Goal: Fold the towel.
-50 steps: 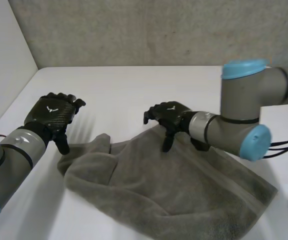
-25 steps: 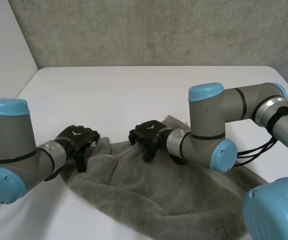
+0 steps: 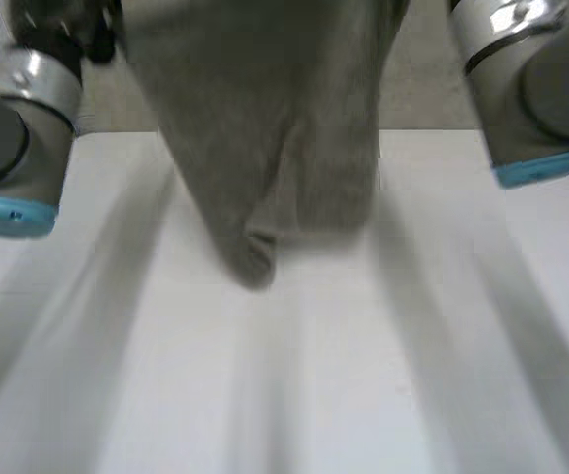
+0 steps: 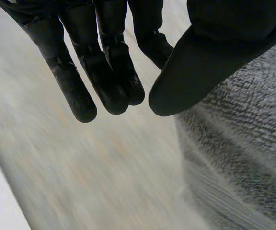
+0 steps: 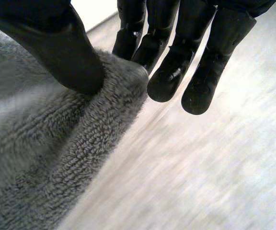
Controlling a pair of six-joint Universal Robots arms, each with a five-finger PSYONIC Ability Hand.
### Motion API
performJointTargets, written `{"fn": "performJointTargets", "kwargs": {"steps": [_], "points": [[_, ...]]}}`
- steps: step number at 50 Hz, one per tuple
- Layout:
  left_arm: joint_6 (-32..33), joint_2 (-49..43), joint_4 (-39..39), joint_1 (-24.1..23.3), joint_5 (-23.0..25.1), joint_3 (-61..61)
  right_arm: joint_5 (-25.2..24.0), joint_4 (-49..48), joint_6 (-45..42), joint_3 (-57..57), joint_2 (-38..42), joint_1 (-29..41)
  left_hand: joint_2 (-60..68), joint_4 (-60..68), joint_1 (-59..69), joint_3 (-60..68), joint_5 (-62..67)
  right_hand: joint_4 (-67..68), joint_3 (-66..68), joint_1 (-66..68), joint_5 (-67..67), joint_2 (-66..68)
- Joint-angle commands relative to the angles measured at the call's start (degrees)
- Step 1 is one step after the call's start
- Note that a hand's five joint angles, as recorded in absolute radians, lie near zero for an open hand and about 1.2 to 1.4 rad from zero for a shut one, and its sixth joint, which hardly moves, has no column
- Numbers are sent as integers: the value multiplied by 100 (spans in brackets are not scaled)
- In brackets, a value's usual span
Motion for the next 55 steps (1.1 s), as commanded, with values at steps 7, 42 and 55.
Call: {"fn": "performJointTargets", "kwargs": {"steps": [7,42,55], "points": [[-165,385,859,-64,-9,-1325,-1185,1117,-98,618,-60,-91,1031,1026,1128,1034,1091,354,322,290,453,396],[512,1148,-425,-521,273,-4474,-896,3071,-2111,4018,-225,-653,1031,1026,1128,1034,1091,354,322,290,453,396],[494,1457,-337,-521,264,-4588,-958,1482,-1120,4749,-438,-952,1031,1026,1128,1034,1091,-2597,-2630,-2662,-2499,-2555]]}}
